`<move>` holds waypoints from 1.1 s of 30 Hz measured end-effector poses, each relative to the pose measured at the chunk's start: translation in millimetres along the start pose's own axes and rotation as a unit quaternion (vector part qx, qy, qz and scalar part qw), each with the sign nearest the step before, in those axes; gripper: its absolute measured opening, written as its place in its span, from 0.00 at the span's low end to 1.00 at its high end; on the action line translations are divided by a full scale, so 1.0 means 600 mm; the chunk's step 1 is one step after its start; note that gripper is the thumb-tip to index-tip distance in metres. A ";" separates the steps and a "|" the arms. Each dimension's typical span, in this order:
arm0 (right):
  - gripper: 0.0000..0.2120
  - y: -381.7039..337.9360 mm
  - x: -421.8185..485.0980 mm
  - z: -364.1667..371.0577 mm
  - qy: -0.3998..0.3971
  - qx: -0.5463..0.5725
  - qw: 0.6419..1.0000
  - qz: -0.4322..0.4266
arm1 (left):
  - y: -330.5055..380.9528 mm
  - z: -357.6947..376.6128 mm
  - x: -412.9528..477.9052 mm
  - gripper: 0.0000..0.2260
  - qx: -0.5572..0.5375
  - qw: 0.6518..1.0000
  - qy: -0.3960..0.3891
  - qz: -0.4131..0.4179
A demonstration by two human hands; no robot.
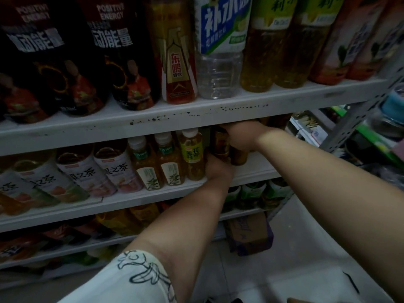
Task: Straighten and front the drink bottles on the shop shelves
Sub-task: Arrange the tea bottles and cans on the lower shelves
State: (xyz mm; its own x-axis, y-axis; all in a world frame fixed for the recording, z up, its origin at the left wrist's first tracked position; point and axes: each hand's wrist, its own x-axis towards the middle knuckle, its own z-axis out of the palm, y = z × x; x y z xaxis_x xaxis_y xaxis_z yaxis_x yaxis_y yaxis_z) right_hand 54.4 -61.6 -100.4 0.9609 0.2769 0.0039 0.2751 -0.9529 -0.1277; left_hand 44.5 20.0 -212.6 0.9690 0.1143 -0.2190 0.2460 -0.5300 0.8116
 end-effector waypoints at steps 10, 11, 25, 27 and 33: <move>0.23 0.018 0.010 0.007 -0.019 0.046 0.999 0.012 | -0.026 -0.003 -0.013 0.25 -0.011 0.999 0.006 0.035; 0.24 0.020 0.009 0.008 -0.022 0.053 0.998 0.010 | -0.028 -0.004 -0.016 0.25 0.000 0.999 0.009 0.040; 0.28 0.018 -0.033 0.018 0.042 0.093 0.995 0.011 | -0.047 -0.017 -0.048 0.27 0.033 0.996 0.003 0.084; 0.29 0.015 -0.035 0.020 0.047 0.100 0.994 0.016 | -0.045 -0.018 -0.050 0.27 0.033 0.996 0.000 0.080; 0.25 0.010 -0.068 0.047 0.147 0.149 0.975 0.071 | -0.068 -0.023 -0.077 0.23 0.038 0.996 -0.020 0.084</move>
State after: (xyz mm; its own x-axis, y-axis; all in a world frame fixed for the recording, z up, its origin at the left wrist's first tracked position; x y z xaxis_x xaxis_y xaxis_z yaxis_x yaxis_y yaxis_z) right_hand 16.0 -74.8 -129.4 0.9680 0.0557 0.2446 0.1598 -0.8886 -0.4299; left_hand -9.8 48.1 -228.0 0.9942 -0.0151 -0.1065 0.0761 -0.6008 0.7958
